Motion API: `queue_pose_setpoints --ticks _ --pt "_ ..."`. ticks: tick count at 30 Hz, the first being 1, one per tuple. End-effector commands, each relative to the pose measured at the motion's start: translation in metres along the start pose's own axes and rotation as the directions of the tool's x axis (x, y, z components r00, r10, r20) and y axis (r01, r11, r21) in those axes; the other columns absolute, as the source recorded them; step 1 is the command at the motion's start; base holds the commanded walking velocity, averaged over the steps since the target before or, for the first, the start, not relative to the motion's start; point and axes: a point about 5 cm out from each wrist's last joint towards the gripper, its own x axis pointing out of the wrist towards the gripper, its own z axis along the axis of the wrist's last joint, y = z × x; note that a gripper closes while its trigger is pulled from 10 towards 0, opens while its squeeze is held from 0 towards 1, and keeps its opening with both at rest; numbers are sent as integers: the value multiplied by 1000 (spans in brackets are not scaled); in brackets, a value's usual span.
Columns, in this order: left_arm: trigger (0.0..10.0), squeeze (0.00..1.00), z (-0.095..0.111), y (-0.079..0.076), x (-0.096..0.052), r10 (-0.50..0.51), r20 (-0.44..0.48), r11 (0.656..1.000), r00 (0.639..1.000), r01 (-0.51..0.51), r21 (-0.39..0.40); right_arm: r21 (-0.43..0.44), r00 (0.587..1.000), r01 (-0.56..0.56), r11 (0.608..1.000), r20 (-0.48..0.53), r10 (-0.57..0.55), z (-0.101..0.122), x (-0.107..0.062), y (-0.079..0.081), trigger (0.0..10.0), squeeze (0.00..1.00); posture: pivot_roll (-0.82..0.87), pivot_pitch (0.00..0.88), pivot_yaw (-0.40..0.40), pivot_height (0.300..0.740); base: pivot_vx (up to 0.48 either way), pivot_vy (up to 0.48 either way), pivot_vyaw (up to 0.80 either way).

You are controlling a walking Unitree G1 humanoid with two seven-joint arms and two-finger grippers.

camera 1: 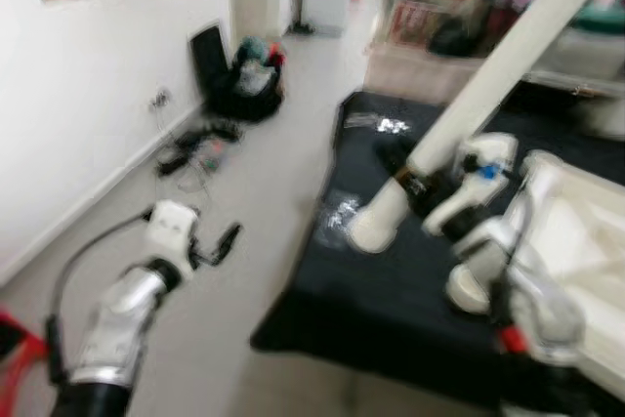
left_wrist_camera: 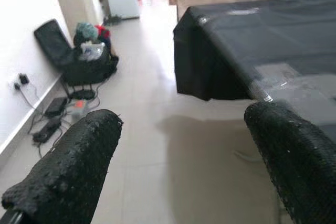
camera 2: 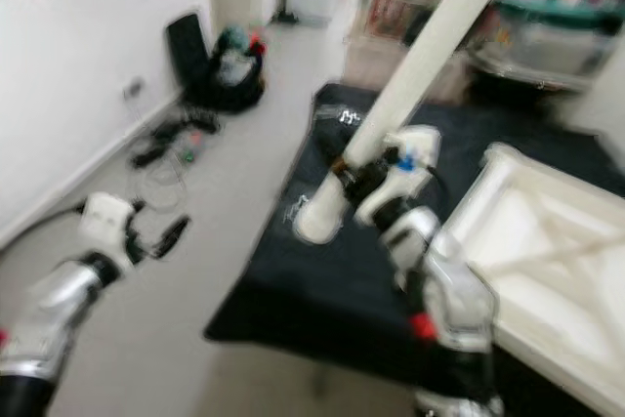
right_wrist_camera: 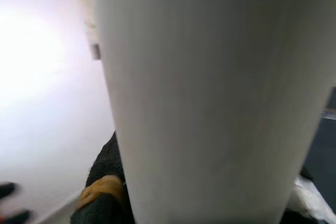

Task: Building children table

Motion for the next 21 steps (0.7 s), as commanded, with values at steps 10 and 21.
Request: queue_pose_setpoints --ticks 10,21 --pt "10000 0 4 -5 3 -15 26 999 1000 16 -51 -56 996 91 994 -6 -92 -5 -9 -9 10000 0 79 0 -64 740 320 0 -320" --pt "10000 0 5 -7 4 -24 28 998 999 26 -61 -105 996 89 990 -5 -90 -3 -7 -8 10000 0 77 0 -69 740 389 0 0"
